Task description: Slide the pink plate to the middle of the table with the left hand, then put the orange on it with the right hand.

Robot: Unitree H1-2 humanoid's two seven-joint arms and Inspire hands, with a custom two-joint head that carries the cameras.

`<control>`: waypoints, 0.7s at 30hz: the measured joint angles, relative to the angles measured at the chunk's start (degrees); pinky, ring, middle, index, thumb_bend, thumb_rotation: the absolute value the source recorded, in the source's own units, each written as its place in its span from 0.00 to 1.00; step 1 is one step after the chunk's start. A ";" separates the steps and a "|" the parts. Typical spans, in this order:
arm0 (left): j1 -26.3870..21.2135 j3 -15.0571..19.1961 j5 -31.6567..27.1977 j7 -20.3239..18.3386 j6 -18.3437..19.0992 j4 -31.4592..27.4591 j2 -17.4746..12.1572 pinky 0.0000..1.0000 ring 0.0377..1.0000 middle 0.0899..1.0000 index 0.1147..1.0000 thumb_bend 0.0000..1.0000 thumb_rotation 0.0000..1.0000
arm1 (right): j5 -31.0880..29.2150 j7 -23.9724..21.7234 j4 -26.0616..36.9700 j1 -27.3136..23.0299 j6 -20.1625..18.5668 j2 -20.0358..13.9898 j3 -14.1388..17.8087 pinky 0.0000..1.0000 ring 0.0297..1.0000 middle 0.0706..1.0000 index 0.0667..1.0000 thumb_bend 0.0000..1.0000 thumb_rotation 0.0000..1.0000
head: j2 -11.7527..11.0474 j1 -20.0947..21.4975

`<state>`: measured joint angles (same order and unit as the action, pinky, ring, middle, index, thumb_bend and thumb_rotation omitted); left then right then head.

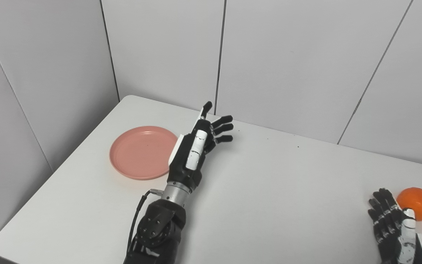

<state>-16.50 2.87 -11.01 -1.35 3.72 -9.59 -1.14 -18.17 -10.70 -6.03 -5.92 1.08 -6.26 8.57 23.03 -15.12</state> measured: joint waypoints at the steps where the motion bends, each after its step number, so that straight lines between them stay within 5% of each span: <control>1: -0.89 0.50 -0.06 -0.05 0.62 -0.03 -0.75 0.72 0.75 0.72 0.98 0.90 0.96 | 0.05 0.00 -0.13 -0.07 0.08 -0.04 0.00 1.00 0.94 0.92 0.89 0.62 0.97 | 0.00 0.18; 9: -5.62 2.48 -0.59 -0.27 5.06 -1.82 -4.79 0.76 0.82 0.83 0.96 0.93 0.92 | 0.38 0.02 -1.10 -0.62 1.14 -0.61 0.02 0.99 0.93 0.91 0.88 0.62 0.96 | -0.09 0.35; 21: -9.10 8.23 2.59 0.11 -7.89 10.19 -12.40 0.71 0.82 0.86 0.96 0.98 0.86 | 0.61 0.09 -1.19 -0.63 2.10 -0.61 0.01 0.97 0.92 0.89 0.87 0.61 0.96 | -0.09 0.79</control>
<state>-25.60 11.11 -8.42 -1.24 -4.17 0.60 -13.54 -17.56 -10.60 -7.22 -6.55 3.17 -6.87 8.58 22.94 -14.33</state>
